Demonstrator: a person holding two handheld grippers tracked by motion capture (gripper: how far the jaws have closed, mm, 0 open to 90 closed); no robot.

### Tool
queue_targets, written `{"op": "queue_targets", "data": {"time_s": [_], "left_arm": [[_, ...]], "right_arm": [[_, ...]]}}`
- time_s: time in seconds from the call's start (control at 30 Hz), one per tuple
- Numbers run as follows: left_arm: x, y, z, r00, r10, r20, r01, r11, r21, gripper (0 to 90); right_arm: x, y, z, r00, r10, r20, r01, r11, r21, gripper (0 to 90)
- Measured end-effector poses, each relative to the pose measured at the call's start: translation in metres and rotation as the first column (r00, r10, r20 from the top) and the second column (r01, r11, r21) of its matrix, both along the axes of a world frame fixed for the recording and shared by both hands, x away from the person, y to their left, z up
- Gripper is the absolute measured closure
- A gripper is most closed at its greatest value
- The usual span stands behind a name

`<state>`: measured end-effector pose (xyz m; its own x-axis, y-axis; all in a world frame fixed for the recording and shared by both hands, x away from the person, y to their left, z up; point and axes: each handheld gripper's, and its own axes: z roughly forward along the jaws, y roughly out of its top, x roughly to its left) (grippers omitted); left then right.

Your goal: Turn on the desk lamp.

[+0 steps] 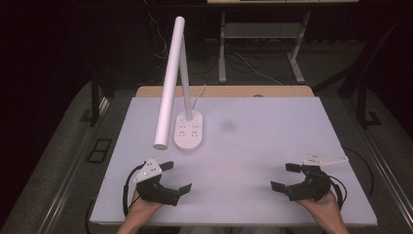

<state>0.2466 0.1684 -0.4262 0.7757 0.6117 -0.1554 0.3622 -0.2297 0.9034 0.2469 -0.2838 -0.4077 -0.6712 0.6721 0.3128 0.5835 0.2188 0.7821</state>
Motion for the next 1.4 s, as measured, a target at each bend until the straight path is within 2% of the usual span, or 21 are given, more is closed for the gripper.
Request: {"op": "queue_targets", "data": {"time_s": [0.3,1.4], "left_arm": [[0.0,0.0,0.0,1.0,0.004,0.001,-0.004,1.0,0.0,0.0],[0.0,0.0,0.0,1.0,0.0,-0.001,0.0,1.0,-0.001,0.0]], "right_arm": [[0.007,0.008,0.006,0.9996,0.022,-0.015,-0.023,0.9995,-0.022,0.2],[0.043,0.049,0.033,0.9928,0.119,-0.005,-0.119,0.9907,-0.066,0.2]]}}
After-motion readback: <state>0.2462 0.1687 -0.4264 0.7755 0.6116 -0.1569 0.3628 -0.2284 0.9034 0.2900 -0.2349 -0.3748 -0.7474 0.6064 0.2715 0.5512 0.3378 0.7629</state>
